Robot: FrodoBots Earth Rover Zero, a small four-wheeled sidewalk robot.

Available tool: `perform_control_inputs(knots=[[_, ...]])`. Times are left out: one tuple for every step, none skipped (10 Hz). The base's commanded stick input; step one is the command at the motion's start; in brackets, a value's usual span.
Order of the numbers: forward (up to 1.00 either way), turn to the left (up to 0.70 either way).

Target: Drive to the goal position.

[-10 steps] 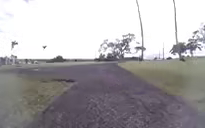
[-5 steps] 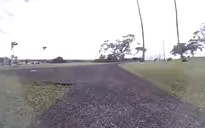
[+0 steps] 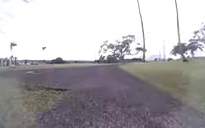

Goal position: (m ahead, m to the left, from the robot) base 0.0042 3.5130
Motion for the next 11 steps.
perform_control_inputs(knots=[[0.0,-0.7],[0.0,-0.7],[0.0,-0.7],[0.0,-0.7],[0.0,-0.7],[0.0,-0.7],[0.0,-0.7],[0.0,-0.7],[0.0,-0.7],[0.0,-0.7],[0.0,-0.7]])
